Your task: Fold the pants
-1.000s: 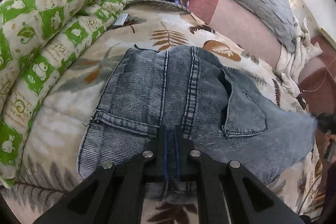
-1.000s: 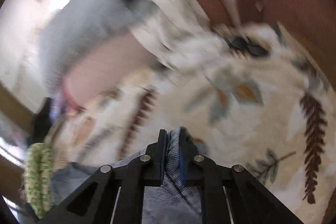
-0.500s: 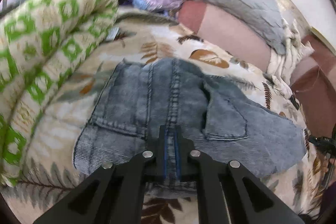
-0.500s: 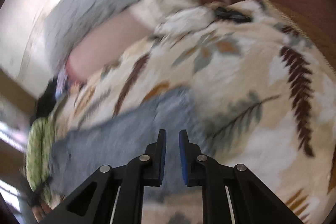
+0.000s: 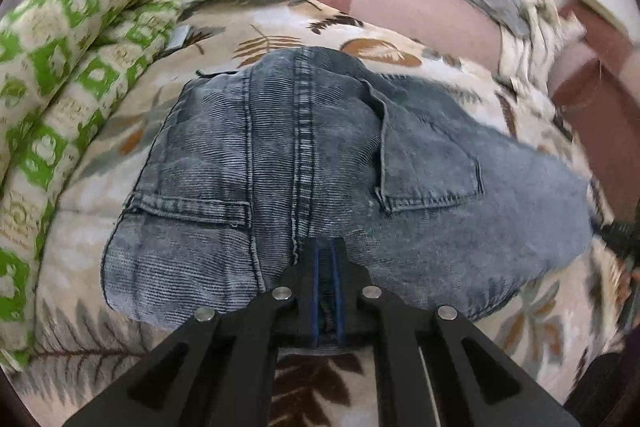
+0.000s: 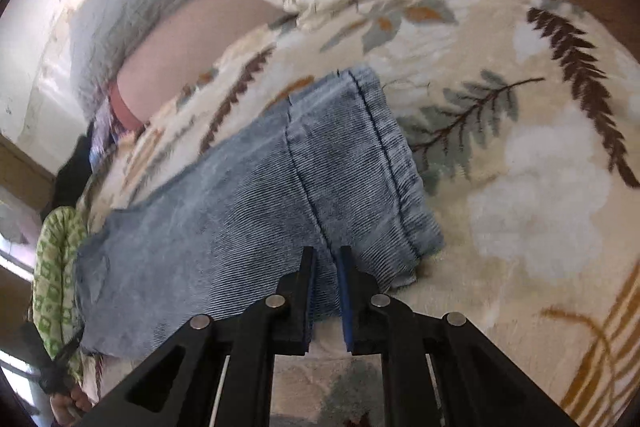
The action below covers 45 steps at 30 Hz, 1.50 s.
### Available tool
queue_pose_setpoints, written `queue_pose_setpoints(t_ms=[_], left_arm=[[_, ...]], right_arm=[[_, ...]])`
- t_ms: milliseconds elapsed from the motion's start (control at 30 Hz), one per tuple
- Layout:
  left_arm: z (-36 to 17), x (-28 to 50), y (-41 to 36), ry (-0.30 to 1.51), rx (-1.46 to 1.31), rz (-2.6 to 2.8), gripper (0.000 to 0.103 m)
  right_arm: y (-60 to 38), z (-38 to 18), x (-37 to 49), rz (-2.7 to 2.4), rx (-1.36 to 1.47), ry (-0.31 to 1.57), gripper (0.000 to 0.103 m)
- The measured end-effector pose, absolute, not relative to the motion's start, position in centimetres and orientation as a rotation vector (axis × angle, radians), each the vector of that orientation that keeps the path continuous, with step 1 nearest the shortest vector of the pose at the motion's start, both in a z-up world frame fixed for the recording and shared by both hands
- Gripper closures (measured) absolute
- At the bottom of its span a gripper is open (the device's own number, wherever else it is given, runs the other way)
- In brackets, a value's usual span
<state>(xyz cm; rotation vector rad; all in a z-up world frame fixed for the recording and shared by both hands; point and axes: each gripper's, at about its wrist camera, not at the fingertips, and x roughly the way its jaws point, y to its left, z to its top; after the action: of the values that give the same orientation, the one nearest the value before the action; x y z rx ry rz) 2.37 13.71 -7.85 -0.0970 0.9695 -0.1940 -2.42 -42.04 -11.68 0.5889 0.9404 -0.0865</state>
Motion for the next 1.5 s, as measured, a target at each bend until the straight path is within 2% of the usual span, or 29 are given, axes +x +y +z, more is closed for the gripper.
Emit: queue_pose_setpoints(t_ms=[133,267,400,467,567,733,933,1133,1333,1433,1500], left_arm=[[-7.4,2.0,13.0,0.942,-0.048,-0.173,0.096],[-4.3,0.6,11.8,0.771,-0.025,-0.213,0.096],[-1.7,-0.9,9.0,0.623,-0.024,-0.301,0.094],[-1.7,-0.3,7.5,0.65,-0.037,-0.327,0.09],[-2.8,1.2,5.7,0.741,-0.09,-0.379,0.089],[-5.1,1.3,2.1,0.864,-0.015,-0.407,0.088],[-8.7,2.2,2.4,1.029,-0.027,-0.36,0.088],[-7.9,2.0,3.4,1.002,-0.12,-0.347,0.088],[-7.5,2.8,4.2,1.003,-0.205,-0.368,0.088],[-7.4,2.6,4.2,0.994,-0.192,-0.377,0.088],[-7.4,2.6,4.2,0.997,-0.193,-0.389,0.088]], right_arm=[[-40.8,-9.3,-2.8,-0.045,0.54,0.862,0.088],[-41.0,-6.8,-3.4,0.0,0.621,0.761,0.088],[-39.4,-5.6,-2.3,0.019,0.592,0.757,0.088],[-38.3,-5.2,-1.9,0.039,0.562,0.768,0.088],[-36.0,-5.4,-1.5,0.084,0.491,0.82,0.088],[-31.4,-8.2,0.0,0.158,0.328,0.985,0.088],[-29.6,-11.9,0.9,0.156,0.281,1.14,0.086],[-28.3,-8.6,1.3,0.223,0.268,1.056,0.084],[-19.0,-4.4,8.9,0.404,0.133,1.062,0.084],[-14.4,-4.1,13.1,0.461,0.061,1.071,0.073],[-12.4,-4.5,15.7,0.487,0.046,1.083,0.073]])
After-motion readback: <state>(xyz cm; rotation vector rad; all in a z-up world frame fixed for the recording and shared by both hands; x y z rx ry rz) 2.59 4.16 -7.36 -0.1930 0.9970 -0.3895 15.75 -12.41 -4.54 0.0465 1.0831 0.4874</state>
